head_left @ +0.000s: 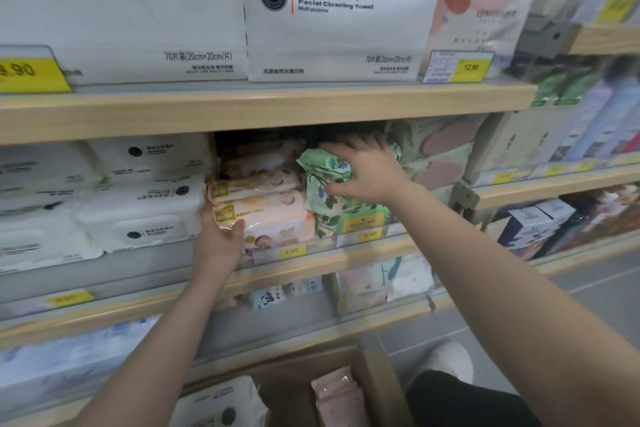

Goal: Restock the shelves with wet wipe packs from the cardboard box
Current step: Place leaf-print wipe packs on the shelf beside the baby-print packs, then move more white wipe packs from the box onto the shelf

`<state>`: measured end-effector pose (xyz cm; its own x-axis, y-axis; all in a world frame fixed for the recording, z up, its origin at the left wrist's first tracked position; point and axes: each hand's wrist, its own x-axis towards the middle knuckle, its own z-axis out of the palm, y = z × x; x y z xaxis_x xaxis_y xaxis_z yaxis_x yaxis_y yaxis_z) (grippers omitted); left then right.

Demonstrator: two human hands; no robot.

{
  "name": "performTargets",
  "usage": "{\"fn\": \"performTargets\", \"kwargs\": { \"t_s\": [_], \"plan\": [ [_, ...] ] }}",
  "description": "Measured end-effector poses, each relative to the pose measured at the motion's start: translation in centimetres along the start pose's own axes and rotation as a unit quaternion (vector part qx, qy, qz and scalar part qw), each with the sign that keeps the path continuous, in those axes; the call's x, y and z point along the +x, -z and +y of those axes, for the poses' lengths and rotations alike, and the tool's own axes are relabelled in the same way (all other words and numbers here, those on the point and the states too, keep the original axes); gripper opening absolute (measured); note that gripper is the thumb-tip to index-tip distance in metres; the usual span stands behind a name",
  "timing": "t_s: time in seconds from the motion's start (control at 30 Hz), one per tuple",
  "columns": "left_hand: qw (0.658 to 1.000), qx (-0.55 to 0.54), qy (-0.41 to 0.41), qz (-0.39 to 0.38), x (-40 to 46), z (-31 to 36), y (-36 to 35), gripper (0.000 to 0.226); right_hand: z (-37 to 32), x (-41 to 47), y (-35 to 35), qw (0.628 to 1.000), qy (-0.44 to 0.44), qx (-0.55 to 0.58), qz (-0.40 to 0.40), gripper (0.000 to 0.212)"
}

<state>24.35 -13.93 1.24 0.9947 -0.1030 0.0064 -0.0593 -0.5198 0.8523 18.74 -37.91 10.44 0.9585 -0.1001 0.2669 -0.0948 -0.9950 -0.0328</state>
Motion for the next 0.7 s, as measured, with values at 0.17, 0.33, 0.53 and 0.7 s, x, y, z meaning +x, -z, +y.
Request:
{"fn": "performTargets", "kwargs": {
  "t_s": [0.17,0.33,0.53,0.7],
  "plan": [
    [1.0,0.019,-0.011,-0.012,-0.2,0.1,0.7,0.063,-0.2,-0.4,1.4,0.999,-0.015,0.031,-0.012,0.091],
    [0.997,0.047,-0.059,0.0,-4.4,-2.0,2.5,0.07,-2.5,-5.0,1.2,0.991,0.032,0.094,0.092,0.082],
    [0.981,0.129,-0.133,-0.056,-13.5,-10.9,3.3,0.05,-6.1,-18.0,-6.7,0.982,0.043,0.183,0.01,0.071],
    [0.948,0.254,-0.14,-0.13,-20.7,-18.3,3.7,0.056,-9.2,-27.3,-12.7,0.957,0.032,0.224,-0.182,0.075]
  ]
}}
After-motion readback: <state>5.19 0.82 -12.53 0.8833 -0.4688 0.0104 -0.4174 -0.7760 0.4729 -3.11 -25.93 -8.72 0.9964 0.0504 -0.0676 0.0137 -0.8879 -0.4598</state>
